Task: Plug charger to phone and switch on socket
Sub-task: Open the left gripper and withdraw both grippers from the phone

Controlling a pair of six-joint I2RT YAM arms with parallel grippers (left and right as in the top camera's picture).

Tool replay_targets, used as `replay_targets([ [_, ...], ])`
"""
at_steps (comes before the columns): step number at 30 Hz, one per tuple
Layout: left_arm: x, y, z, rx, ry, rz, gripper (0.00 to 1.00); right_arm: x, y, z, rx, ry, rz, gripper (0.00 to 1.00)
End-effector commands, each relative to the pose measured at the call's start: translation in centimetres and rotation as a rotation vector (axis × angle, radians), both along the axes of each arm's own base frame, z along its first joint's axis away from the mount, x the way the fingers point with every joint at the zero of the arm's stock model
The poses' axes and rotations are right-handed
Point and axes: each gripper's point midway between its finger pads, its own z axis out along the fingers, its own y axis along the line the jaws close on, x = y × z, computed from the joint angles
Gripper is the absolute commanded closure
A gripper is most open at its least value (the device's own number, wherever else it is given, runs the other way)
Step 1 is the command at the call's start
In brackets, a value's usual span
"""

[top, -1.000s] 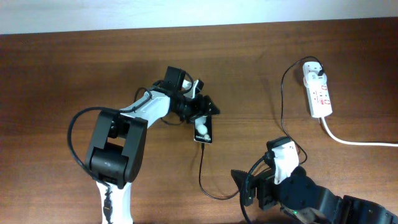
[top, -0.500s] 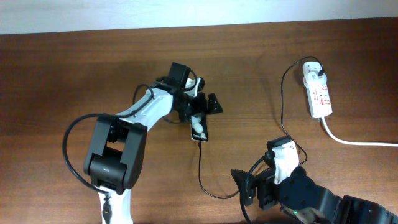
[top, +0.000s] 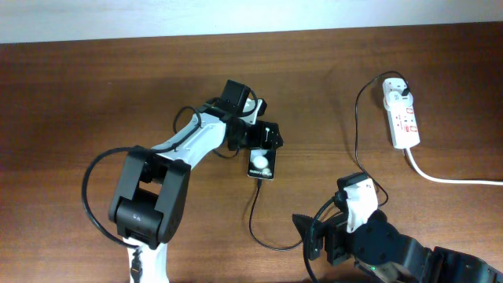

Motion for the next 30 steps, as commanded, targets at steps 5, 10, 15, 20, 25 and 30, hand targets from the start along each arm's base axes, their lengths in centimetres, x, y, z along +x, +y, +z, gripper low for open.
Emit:
replay_targets([
  [5,1.1,8.4,-3.6,0.213,0.049,0.156,0.01,0.3,-0.2,0.4,0.004,-0.011,-0.018,0.01],
  [10,2.0,14.9,3.8,0.339,-0.068,0.289,0.01,1.3,0.1,-0.6,-0.061,-0.007,-0.053,0.01],
  [15,-1.8,17.4,17.4,0.301,-0.304,0.345,0.01,2.1,1.3,-2.7,-0.082,0.088,-0.131,0.0],
  [20,-9.4,19.5,28.4,0.217,-0.563,0.407,0.01,2.5,2.0,-4.3,-0.106,0.145,-0.176,0.19],
  [25,-15.9,20.8,33.6,0.137,-0.745,0.442,0.01,2.4,2.2,-5.2,-0.146,0.17,-0.175,0.26],
  [30,-20.3,21.8,36.8,0.067,-0.901,0.472,0.01,2.4,2.1,-5.3,-0.153,0.173,-0.175,0.15],
])
